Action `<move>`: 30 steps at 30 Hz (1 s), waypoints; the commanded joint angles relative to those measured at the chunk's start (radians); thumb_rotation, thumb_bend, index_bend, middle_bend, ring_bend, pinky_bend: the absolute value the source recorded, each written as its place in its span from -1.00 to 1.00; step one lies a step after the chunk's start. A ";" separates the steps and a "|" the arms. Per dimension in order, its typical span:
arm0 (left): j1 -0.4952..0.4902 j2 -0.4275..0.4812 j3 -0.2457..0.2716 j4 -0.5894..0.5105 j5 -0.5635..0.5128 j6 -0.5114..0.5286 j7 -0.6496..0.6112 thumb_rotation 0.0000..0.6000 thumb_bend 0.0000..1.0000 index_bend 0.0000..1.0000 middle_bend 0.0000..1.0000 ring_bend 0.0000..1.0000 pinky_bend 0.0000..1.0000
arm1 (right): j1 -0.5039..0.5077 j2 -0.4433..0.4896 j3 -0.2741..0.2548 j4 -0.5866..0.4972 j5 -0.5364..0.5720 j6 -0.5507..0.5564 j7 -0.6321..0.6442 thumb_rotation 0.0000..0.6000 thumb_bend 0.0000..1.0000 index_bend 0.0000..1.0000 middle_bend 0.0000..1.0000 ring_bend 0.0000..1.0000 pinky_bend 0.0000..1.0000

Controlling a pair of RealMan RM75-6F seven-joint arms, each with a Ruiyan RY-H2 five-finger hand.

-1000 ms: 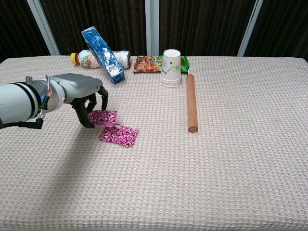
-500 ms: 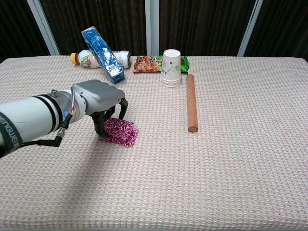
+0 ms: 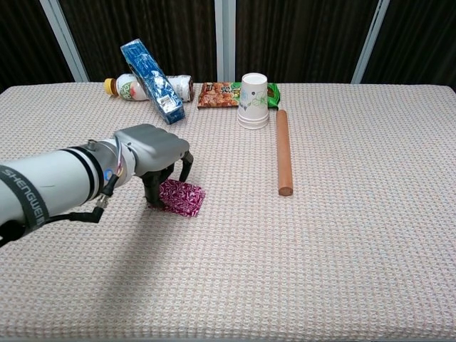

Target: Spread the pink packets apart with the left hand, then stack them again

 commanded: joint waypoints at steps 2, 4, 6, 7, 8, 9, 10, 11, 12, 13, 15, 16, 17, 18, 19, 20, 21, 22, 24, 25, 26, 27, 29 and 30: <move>-0.003 -0.009 -0.002 0.009 -0.013 0.001 0.008 1.00 -0.49 -0.10 0.66 0.63 0.78 | 0.001 -0.001 0.000 0.001 0.000 -0.001 0.001 0.66 -0.67 -0.77 -0.82 -1.00 -1.00; -0.003 -0.011 -0.003 0.011 -0.017 0.002 0.009 1.00 -0.49 -0.13 0.66 0.63 0.78 | 0.000 -0.001 0.000 0.002 -0.001 -0.001 0.002 0.64 -0.67 -0.77 -0.81 -1.00 -1.00; -0.003 -0.010 -0.004 0.010 -0.021 0.000 0.009 1.00 -0.49 -0.14 0.66 0.63 0.78 | 0.000 0.000 0.001 0.003 0.000 0.000 0.002 0.65 -0.68 -0.77 -0.81 -1.00 -1.00; -0.004 -0.009 -0.006 0.009 -0.023 -0.001 0.009 1.00 -0.50 -0.15 0.66 0.63 0.78 | 0.000 0.000 0.001 0.002 0.000 0.000 0.002 0.65 -0.68 -0.77 -0.81 -1.00 -1.00; -0.004 -0.008 -0.006 0.008 -0.025 -0.002 0.009 1.00 -0.50 -0.16 0.66 0.63 0.78 | 0.000 0.000 0.001 0.002 0.000 0.000 0.002 0.65 -0.68 -0.77 -0.81 -1.00 -1.00; -0.005 -0.008 -0.007 0.007 -0.026 -0.004 0.010 1.00 -0.50 -0.17 0.66 0.63 0.78 | -0.001 0.000 0.001 0.003 0.000 0.000 0.003 0.65 -0.68 -0.77 -0.81 -1.00 -1.00; -0.005 -0.008 -0.008 0.004 -0.028 -0.005 0.008 1.00 -0.50 -0.17 0.66 0.63 0.78 | -0.001 0.000 0.001 0.003 0.000 0.001 0.003 0.66 -0.68 -0.77 -0.81 -1.00 -1.00; -0.005 -0.007 -0.008 0.002 -0.029 -0.007 0.008 1.00 -0.50 -0.17 0.66 0.63 0.78 | -0.001 0.000 0.001 0.002 -0.001 0.002 0.003 0.66 -0.68 -0.77 -0.81 -1.00 -1.00; -0.006 -0.007 -0.008 0.000 -0.031 -0.009 0.009 1.00 -0.50 -0.17 0.66 0.63 0.78 | -0.002 0.000 0.001 0.002 -0.001 0.003 0.003 0.65 -0.68 -0.77 -0.81 -1.00 -1.00; -0.007 -0.007 -0.007 -0.002 -0.032 -0.009 0.010 1.00 -0.50 -0.18 0.66 0.63 0.78 | -0.002 0.000 0.001 0.003 -0.001 0.003 0.004 0.66 -0.68 -0.77 -0.81 -1.00 -1.00; -0.009 -0.008 -0.006 -0.003 -0.035 -0.008 0.014 1.00 -0.50 -0.18 0.66 0.63 0.78 | -0.003 0.000 0.001 0.003 0.000 0.004 0.004 0.66 -0.68 -0.77 -0.81 -1.00 -1.00; -0.010 -0.008 -0.006 -0.004 -0.037 -0.008 0.015 1.00 -0.50 -0.19 0.66 0.63 0.78 | -0.004 0.000 0.001 0.003 0.000 0.005 0.005 0.65 -0.68 -0.78 -0.82 -1.00 -1.00; -0.010 -0.008 -0.006 -0.005 -0.039 -0.008 0.015 1.00 -0.51 -0.21 0.66 0.63 0.78 | -0.004 0.000 0.001 0.003 -0.001 0.005 0.005 0.65 -0.68 -0.78 -0.82 -1.00 -1.00; -0.011 -0.008 -0.006 -0.005 -0.039 -0.008 0.015 1.00 -0.51 -0.23 0.66 0.63 0.78 | -0.005 0.000 0.001 0.003 -0.001 0.006 0.005 0.66 -0.68 -0.78 -0.82 -1.00 -1.00; -0.012 -0.006 -0.006 -0.006 -0.038 -0.008 0.015 1.00 -0.51 -0.25 0.66 0.63 0.78 | -0.005 0.001 0.001 0.003 -0.002 0.007 0.005 0.65 -0.68 -0.78 -0.81 -1.00 -1.00; -0.011 -0.004 -0.009 -0.009 -0.038 -0.006 0.011 1.00 -0.51 -0.26 0.66 0.63 0.78 | -0.005 0.001 0.001 0.002 -0.002 0.007 0.005 0.64 -0.68 -0.78 -0.81 -1.00 -1.00; -0.009 0.000 -0.014 -0.014 -0.036 -0.005 0.003 1.00 -0.51 -0.27 0.66 0.63 0.78 | -0.006 0.001 0.001 0.002 -0.002 0.008 0.005 0.64 -0.68 -0.78 -0.81 -1.00 -1.00; -0.003 0.009 -0.022 -0.024 -0.027 -0.001 -0.015 1.00 -0.51 -0.27 0.66 0.63 0.78 | -0.006 0.001 0.001 0.003 -0.002 0.009 0.007 0.64 -0.68 -0.78 -0.81 -1.00 -1.00; 0.014 0.030 -0.033 -0.042 0.006 0.014 -0.058 1.00 -0.52 -0.28 0.66 0.63 0.78 | -0.007 0.001 0.002 0.004 -0.001 0.009 0.009 0.65 -0.68 -0.78 -0.81 -1.00 -1.00; 0.030 0.048 -0.036 -0.053 0.037 0.032 -0.091 1.00 -0.52 -0.28 0.66 0.63 0.78 | -0.007 0.002 0.003 0.005 0.000 0.008 0.011 0.64 -0.67 -0.78 -0.81 -1.00 -1.00; 0.045 0.062 -0.036 -0.060 0.064 0.049 -0.116 1.00 -0.52 -0.28 0.65 0.63 0.78 | -0.006 0.003 0.003 0.005 0.000 0.007 0.012 0.64 -0.67 -0.79 -0.81 -1.00 -1.00; 0.067 0.084 -0.034 -0.067 0.102 0.073 -0.150 1.00 -0.52 -0.28 0.64 0.62 0.78 | -0.006 0.004 0.004 0.006 0.000 0.007 0.013 0.64 -0.68 -0.79 -0.81 -1.00 -1.00; 0.102 0.119 -0.027 -0.076 0.152 0.106 -0.201 1.00 -0.52 -0.28 0.59 0.54 0.75 | -0.003 0.005 0.005 0.006 -0.002 0.006 0.015 0.65 -0.68 -0.79 -0.81 -1.00 -1.00; 0.120 0.141 -0.022 -0.083 0.169 0.116 -0.224 1.00 -0.52 -0.28 0.54 0.48 0.72 | -0.001 0.005 0.006 0.006 -0.002 0.004 0.016 0.65 -0.68 -0.79 -0.81 -1.00 -1.00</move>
